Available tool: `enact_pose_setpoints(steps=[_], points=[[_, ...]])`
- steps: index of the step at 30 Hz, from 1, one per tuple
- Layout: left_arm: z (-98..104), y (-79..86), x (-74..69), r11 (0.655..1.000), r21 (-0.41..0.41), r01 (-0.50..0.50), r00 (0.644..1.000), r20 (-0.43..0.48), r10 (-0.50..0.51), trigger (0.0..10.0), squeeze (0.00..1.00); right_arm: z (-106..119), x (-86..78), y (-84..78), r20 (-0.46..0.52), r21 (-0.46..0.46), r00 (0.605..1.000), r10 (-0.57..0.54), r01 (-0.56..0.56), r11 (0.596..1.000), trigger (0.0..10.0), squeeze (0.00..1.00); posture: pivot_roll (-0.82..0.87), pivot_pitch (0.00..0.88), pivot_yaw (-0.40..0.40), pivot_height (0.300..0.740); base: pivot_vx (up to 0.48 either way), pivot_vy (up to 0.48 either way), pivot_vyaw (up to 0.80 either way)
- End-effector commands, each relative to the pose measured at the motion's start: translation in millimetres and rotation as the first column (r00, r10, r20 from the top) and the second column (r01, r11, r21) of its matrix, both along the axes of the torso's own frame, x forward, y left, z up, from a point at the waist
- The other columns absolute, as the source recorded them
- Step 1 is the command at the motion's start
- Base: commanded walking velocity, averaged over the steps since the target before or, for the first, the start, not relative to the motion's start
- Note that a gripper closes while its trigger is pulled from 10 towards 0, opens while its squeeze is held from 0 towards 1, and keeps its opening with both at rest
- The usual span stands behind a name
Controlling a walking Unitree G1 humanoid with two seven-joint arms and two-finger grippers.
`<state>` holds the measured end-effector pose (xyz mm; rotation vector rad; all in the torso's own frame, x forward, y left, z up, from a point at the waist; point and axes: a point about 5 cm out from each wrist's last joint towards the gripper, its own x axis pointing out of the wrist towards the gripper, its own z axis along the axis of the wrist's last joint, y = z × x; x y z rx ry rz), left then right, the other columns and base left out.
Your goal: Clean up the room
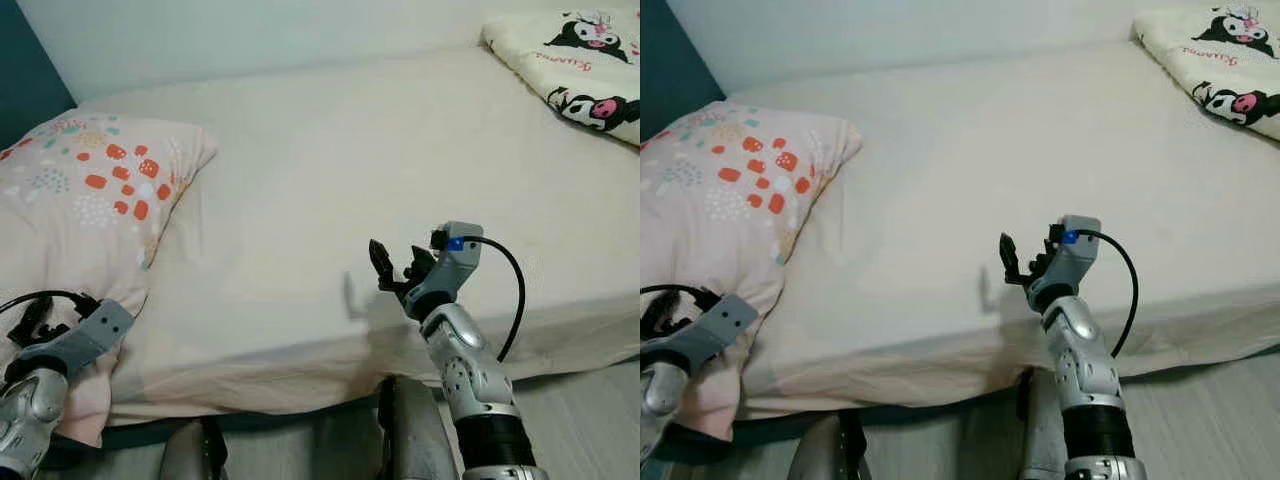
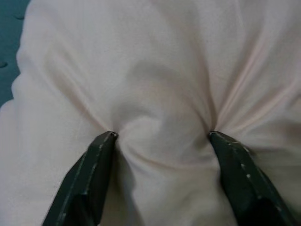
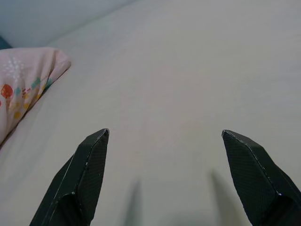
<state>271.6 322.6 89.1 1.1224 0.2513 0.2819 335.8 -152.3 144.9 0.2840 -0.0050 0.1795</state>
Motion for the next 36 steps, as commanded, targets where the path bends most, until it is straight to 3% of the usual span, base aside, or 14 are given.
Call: enact_pose_setpoints(steps=[1,14,17,18,20,22,25,26,27,28,30,31,33,36], points=[[-11.7,9.3,-8.6,0.998,0.009,-0.062,0.996,-0.064,0.062,0.0,0.0,-2.0,-0.5,-1.2,-0.003,0.007,1.0,-0.001,0.002,1.0,10.0,0.0,-0.03,0.156,0.059,0.471,0.0,0.0,0.0],[-22.2,14.4,-14.5,0.996,-0.004,-0.085,0.99,-0.115,0.084,0.0,0.0,-0.3,0.9,-0.9,0.003,0.007,1.0,-0.002,0.002,1.0,10.0,0.0,-0.02,0.148,0.052,0.471,0.0,0.0,0.0],[-21.2,2.7,-8.4,0.993,-0.113,-0.04,0.994,-0.107,0.028,0.0,0.0,1.3,2.5,-0.5,0.008,0.009,1.0,0.002,-0.002,1.0,10.0,0.0,-0.02,0.146,0.046,0.471,0.0,0.0,0.0],[-20.0,-21.9,-0.2,0.942,-0.334,0.035,0.995,-0.076,-0.064,0.0,0.0,1.8,2.9,-0.7,0.01,0.007,1.0,0.003,-0.003,1.0,10.0,0.0,-0.02,0.148,0.045,0.471,0.0,0.0,0.0],[-19.4,-27.6,1.3,0.922,-0.384,0.054,0.994,-0.066,-0.085,0.0,0.0,1.8,3.0,-0.8,0.01,0.006,1.0,0.003,-0.003,1.0,10.0,0.0,-0.02,0.148,0.045,0.471,0.0,0.0,0.0],[-11.0,-61.9,7.5,0.81,-0.553,0.193,0.972,-0.004,-0.234,0.0,0.0,1.3,2.9,-1.3,0.009,0.006,1.0,0.003,-0.003,1.0,10.0,0.0,-0.01,0.146,0.044,0.471,0.0,0.0,0.0],[0.0,-107.5,8.3,0.587,-0.749,0.309,0.919,0.078,-0.386,0.0,0.0,0.8,2.9,-1.3,0.008,0.005,1.0,0.003,-0.003,1.0,10.0,0.0,-0.02,0.141,0.045,0.471,0.0,0.0,0.0],[2.7,-117.2,7.1,0.527,-0.785,0.325,0.903,0.092,-0.421,0.0,0.0,0.9,2.9,-1.2,0.008,0.004,1.0,0.003,-0.003,1.0,10.0,0.0,-0.02,0.139,0.046,0.471,0.0,0.0,0.0],[4.2,-122.0,6.3,0.496,-0.802,0.332,0.893,0.098,-0.44,0.0,0.0,0.9,2.9,-1.1,0.008,0.004,1.0,0.003,-0.003,1.0,10.0,0.0,-0.02,0.139,0.046,0.471,0.0,0.0,0.0],[4.2,-122.0,6.3,0.496,-0.802,0.332,0.893,0.098,-0.44,0.0,0.0,0.9,2.9,-1.1,0.008,0.004,1.0,0.003,-0.003,1.0,10.0,0.0,-0.02,0.139,0.046,0.471,0.0,0.0,0.0],[13.1,-129.8,8.9,0.423,-0.842,0.335,0.899,0.152,-0.41,0.0,0.0,1.5,3.2,-1.8,0.01,0.004,1.0,0.003,-0.003,1.0,10.0,0.0,-0.02,0.136,0.046,0.471,0.0,0.0,0.0],[13.1,-129.8,8.9,0.423,-0.842,0.335,0.899,0.152,-0.41,0.0,0.0,1.5,3.2,-1.8,0.01,0.004,1.0,0.003,-0.003,1.0,10.0,0.0,-0.02,0.136,0.046,0.471,0.0,0.0,0.0],[28.1,-134.9,15.8,0.344,-0.872,0.349,0.91,0.228,-0.346,0.0,0.0,1.7,3.2,-2.6,0.012,0.002,1.0,0.001,-0.001,1.0,10.0,0.0,-0.02,0.132,0.045,0.471,0.0,0.0,0.0],[46.8,-130.7,25.4,0.271,-0.888,0.372,0.919,0.31,-0.246,0.0,0.0,1.6,3.4,-2.7,0.013,0.001,1.0,0.001,-0.001,1.0,10.0,0.0,-0.02,0.134,0.045,0.471,0.0,0.0,0.0]])
